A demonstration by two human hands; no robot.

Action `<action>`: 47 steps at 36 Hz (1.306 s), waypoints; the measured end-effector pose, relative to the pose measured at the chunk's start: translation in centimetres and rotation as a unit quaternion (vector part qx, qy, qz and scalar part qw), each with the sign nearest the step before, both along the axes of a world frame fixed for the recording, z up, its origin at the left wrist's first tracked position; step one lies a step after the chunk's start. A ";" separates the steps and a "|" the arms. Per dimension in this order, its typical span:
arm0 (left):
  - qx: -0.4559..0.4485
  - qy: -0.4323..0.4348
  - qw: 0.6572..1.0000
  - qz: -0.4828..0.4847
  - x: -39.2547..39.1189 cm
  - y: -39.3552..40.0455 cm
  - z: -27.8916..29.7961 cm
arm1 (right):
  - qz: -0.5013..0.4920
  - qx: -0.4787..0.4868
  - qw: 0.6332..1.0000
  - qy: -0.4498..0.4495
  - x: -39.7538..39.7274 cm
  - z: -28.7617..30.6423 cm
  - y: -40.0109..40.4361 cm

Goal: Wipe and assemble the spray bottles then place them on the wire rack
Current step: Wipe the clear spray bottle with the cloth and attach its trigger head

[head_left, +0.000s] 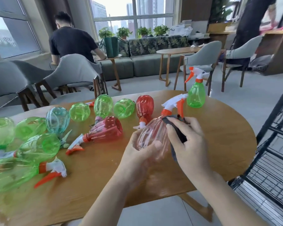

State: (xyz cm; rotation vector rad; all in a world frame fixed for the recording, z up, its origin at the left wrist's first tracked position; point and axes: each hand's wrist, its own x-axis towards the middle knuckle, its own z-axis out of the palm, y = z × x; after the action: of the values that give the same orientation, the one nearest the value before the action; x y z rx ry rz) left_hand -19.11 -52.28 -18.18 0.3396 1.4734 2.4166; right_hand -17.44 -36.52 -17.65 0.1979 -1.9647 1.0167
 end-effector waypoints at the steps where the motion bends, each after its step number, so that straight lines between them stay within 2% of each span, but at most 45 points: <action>1: 0.007 -0.005 1.000 0.002 -0.1 0.2 -0.1 | -0.006 0.022 1.000 0.012 -0.1 -0.3 0.3; 6: 0.029 -0.043 0.998 0.039 -0.3 0.9 0.3 | 0.005 0.115 0.992 0.058 0.6 -1.6 0.5; 9: 0.033 -0.059 0.997 0.028 -0.5 0.8 0.4 | 0.006 0.141 0.988 0.061 0.7 -1.4 0.5; 16: 0.000 -0.048 0.999 0.018 -0.7 0.5 -0.2 | -0.002 0.089 0.996 0.022 -0.1 -1.3 0.8; 21: 0.008 -0.047 0.998 0.031 -0.8 0.1 -0.5 | 0.061 0.137 0.988 0.029 1.3 -2.3 -0.6; 29: -0.006 -0.044 0.998 0.045 -0.3 0.3 -0.5 | 0.013 0.097 0.994 0.047 0.9 -1.9 -0.6; 36: 0.017 -0.108 0.994 0.025 -0.5 -0.1 -0.5 | 0.046 0.252 0.962 0.093 2.5 -3.2 -1.5; 40: 0.037 -0.102 0.994 0.011 -0.6 -0.1 -0.9 | 0.049 0.271 0.954 0.115 2.0 -3.0 -1.0; 43: 0.044 -0.097 0.994 0.012 -0.7 0.0 -0.9 | 0.034 0.252 0.958 0.133 1.5 -2.6 -0.7; 47: 0.034 -0.075 0.997 0.007 -0.5 0.0 -0.9 | 0.019 0.161 0.980 0.114 0.8 -2.6 -0.1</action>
State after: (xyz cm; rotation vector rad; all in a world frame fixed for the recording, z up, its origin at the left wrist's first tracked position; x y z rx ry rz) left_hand -19.65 -52.30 -19.06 0.1582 1.3362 2.4493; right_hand -16.64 -36.65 -20.24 0.5099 -1.9084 0.6616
